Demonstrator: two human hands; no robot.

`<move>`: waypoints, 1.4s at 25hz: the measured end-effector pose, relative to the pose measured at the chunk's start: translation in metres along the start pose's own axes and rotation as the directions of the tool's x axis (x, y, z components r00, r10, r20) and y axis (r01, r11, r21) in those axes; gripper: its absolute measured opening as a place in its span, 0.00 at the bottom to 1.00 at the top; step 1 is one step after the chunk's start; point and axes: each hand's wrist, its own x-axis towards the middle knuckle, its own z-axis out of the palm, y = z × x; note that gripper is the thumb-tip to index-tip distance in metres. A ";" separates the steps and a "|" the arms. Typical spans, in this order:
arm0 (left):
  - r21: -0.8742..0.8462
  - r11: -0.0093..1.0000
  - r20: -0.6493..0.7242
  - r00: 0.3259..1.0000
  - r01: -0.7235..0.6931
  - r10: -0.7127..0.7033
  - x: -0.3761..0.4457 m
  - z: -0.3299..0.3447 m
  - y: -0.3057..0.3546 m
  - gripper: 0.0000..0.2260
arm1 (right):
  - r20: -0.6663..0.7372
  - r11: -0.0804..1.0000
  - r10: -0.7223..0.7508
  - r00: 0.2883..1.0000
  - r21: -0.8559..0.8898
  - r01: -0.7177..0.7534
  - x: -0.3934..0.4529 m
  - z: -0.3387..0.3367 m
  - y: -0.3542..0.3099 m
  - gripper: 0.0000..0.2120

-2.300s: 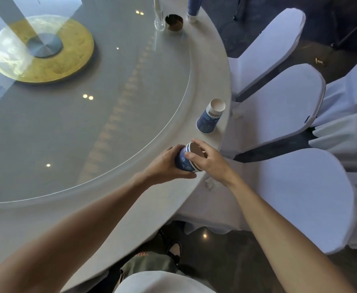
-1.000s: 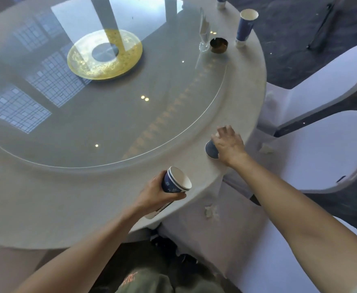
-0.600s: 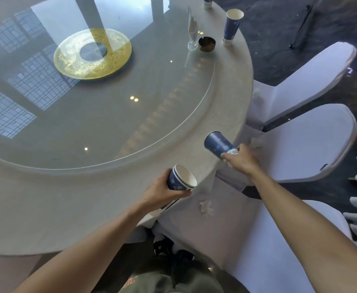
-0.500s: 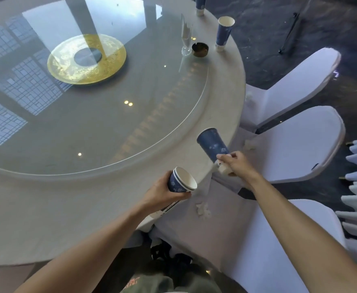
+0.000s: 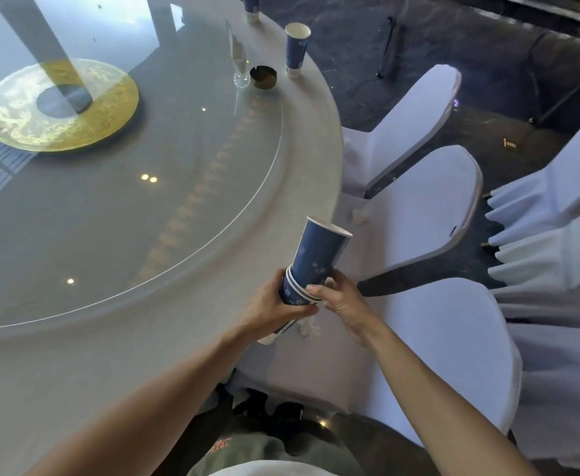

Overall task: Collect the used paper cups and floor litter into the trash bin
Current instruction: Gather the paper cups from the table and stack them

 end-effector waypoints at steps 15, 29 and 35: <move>-0.087 0.994 0.083 0.995 0.069 -0.061 -0.011 0.026 -0.036 0.33 | 0.006 0.898 0.038 0.999 -0.438 -0.032 0.011 -0.002 0.044 0.22; -0.002 0.898 0.148 0.888 0.440 -0.434 0.001 0.106 -0.182 0.36 | 0.024 0.314 0.349 0.937 -0.945 -0.093 0.182 -0.023 0.282 0.45; 0.042 0.878 0.065 0.876 0.477 -0.478 0.032 0.123 -0.216 0.39 | 0.073 0.157 0.338 0.938 -0.987 0.021 0.212 -0.012 0.377 0.45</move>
